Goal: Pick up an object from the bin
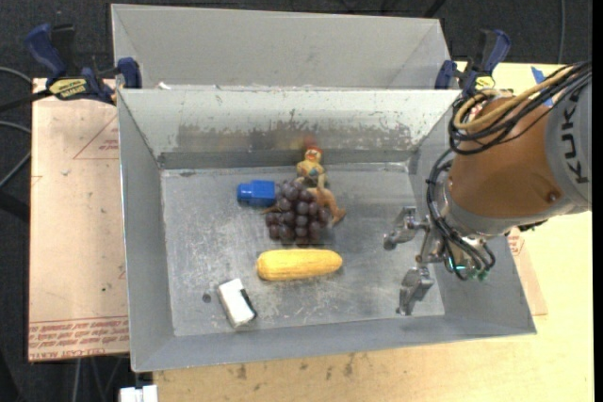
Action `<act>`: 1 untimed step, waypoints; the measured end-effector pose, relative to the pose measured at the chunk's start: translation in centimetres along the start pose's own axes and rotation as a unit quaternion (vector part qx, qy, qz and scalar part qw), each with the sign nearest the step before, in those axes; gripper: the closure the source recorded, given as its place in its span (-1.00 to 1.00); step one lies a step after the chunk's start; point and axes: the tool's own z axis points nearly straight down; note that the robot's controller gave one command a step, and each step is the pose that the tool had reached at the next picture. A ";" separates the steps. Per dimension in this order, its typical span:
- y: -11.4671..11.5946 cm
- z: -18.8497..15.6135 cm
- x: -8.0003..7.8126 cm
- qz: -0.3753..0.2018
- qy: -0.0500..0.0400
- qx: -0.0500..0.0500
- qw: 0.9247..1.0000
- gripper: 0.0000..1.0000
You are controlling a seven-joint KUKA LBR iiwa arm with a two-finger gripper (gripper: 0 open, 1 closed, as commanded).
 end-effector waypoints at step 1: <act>0.0 -0.3 -0.2 -0.001 -0.004 0.000 1.000 -1.00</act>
Offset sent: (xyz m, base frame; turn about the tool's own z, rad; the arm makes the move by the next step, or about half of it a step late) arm 0.0630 0.0873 -0.0755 -0.4427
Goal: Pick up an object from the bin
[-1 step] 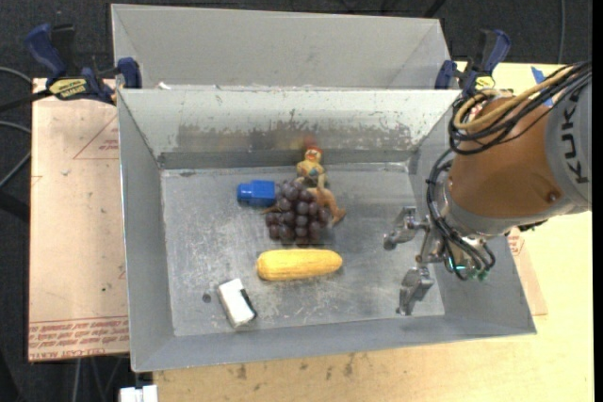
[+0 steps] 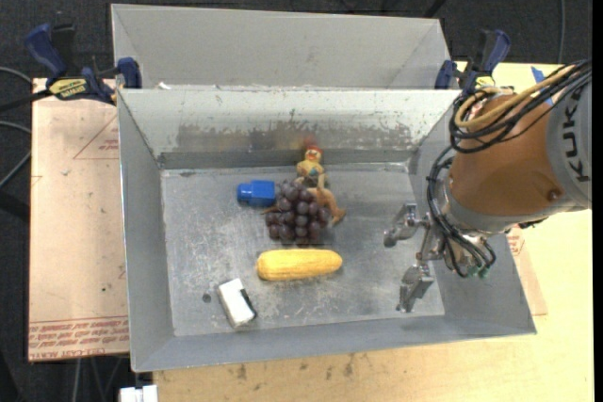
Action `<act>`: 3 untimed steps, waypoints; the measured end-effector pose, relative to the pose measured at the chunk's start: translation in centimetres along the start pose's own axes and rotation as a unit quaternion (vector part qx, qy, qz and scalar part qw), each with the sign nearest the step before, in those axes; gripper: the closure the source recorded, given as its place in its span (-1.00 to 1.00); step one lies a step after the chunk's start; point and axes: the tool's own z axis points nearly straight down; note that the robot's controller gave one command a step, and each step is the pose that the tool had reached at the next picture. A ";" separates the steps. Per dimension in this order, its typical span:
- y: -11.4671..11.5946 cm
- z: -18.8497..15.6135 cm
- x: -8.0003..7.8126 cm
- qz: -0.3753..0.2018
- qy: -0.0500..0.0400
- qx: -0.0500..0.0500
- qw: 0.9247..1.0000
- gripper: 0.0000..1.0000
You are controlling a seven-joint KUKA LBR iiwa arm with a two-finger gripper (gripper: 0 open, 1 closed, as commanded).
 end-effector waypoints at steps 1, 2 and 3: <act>1.0 0.9 -1.0 -0.030 -0.002 0.002 1.000 -1.00; 8.7 7.5 -6.1 -0.212 -0.002 0.000 0.977 -1.00; 9.3 4.8 -3.9 -0.109 0.001 0.000 0.994 -1.00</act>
Offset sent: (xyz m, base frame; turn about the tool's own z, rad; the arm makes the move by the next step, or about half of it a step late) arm 0.0833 0.0829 -0.0170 -0.1320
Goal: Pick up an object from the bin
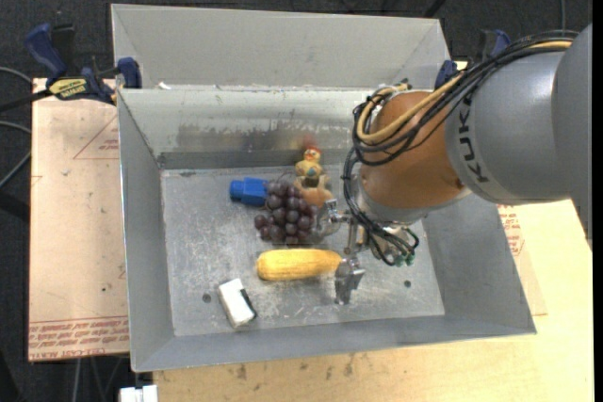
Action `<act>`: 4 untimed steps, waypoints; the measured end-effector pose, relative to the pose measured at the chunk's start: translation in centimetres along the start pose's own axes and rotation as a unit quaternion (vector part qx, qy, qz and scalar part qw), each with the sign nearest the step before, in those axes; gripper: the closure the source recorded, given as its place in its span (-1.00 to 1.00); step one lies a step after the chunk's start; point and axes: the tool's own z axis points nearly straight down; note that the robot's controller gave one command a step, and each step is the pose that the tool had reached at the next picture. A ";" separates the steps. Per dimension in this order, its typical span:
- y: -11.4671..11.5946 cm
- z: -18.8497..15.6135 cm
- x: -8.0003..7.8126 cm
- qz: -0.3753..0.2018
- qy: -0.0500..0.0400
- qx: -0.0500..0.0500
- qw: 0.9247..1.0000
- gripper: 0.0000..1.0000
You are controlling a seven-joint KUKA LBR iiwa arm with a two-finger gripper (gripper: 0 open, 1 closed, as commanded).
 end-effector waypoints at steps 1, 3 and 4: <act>2.3 -0.1 0.0 -0.004 -0.004 0.001 1.000 -1.00; 3.8 2.6 -2.1 0.044 -0.005 0.001 0.999 1.00; 3.8 2.6 -2.1 0.044 -0.005 0.001 0.999 1.00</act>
Offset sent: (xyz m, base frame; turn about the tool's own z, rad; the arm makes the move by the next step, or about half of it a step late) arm 0.0085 0.0404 -0.0310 0.0887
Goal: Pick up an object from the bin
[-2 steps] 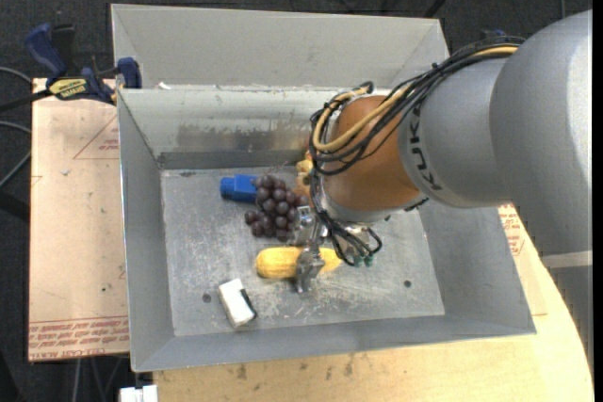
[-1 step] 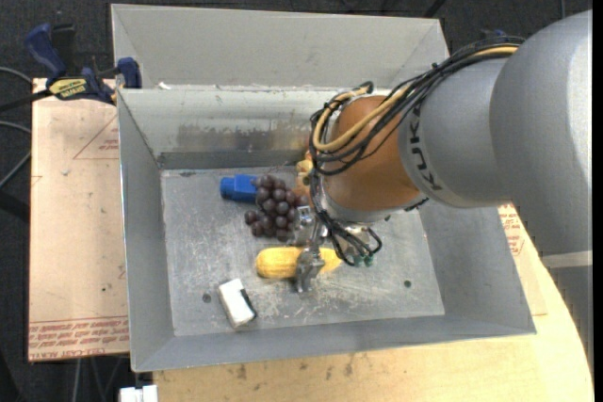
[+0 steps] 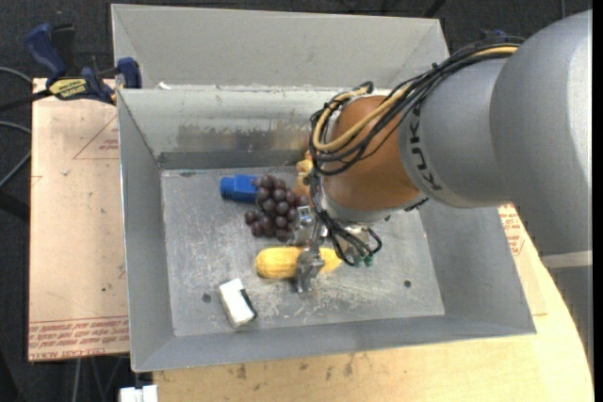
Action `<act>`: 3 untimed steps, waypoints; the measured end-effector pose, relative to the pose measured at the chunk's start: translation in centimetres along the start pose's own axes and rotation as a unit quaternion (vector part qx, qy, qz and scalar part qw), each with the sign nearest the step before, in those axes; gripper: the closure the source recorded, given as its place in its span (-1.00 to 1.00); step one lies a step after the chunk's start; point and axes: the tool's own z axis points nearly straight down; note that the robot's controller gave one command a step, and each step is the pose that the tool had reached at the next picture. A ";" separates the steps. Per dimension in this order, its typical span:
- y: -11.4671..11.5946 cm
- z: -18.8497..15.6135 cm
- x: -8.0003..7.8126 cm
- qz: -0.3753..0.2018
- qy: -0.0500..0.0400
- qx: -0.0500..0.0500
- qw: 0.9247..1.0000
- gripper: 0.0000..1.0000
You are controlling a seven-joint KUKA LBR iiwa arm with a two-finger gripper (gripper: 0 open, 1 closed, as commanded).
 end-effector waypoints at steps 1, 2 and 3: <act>0.0 0.0 0.0 0.000 0.000 0.000 1.000 1.00; 0.0 0.0 0.0 0.000 0.000 0.000 1.000 1.00; 0.0 0.0 0.0 0.000 0.000 0.000 1.000 1.00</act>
Offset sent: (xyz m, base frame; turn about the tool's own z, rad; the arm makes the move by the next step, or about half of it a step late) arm 0.0000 0.0001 0.0437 0.0000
